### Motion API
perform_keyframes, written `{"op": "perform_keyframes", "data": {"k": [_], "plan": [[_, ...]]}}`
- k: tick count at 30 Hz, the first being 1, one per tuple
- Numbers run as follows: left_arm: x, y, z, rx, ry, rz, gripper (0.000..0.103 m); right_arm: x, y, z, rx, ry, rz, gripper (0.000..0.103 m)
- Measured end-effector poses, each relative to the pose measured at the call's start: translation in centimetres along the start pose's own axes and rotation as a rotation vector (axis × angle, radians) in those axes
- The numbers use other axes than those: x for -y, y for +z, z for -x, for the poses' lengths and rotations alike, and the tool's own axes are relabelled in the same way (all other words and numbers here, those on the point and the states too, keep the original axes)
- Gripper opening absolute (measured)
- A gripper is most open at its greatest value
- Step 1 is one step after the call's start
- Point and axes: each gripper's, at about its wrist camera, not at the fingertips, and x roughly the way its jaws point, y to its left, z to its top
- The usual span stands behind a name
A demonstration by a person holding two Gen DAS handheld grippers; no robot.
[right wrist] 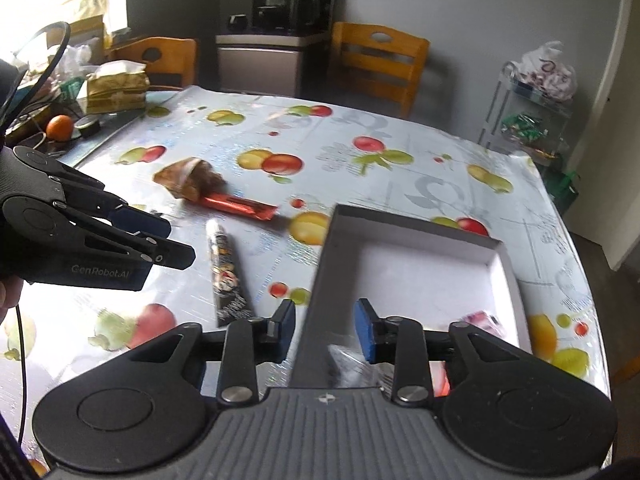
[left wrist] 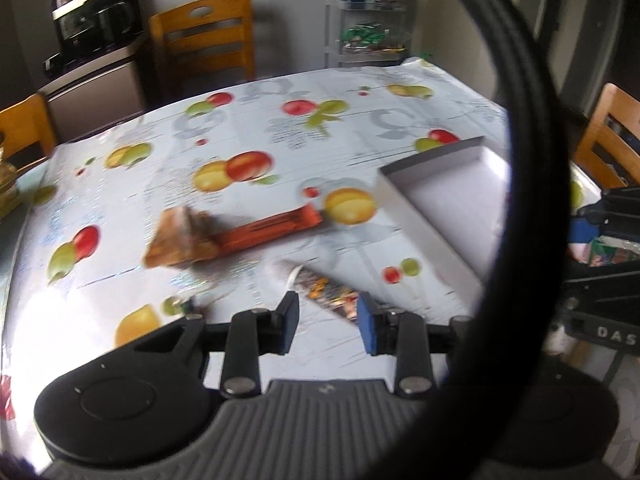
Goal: Organize snacks
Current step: 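Move both tools back toward the chocolate tube and figurine, then grasp the brown chocolate tube with the right tool while the left tool grasps the green figurine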
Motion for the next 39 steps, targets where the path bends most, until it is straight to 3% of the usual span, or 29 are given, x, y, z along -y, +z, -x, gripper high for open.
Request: {"op": "perform_keyframes", "data": {"k": [15, 20, 39], "plan": [[-5.3, -1.2, 0.3, -0.003, 0.113, 0.078, 0.03, -4.4, 2.5, -2.4, -0.016, 0.074, 0.084, 0.046], [-6.9, -1.1, -0.3, 0.002, 0.166, 0.124, 0.042, -5.9, 3.1, -3.7, -0.035, 0.098, 0.114, 0.05], [-8.4, -1.6, -3.7, -0.044, 0.172, 0.166, 0.042, -7.9, 3.7, -8.1, -0.097, 0.137, 0.167, 0.05]]}}
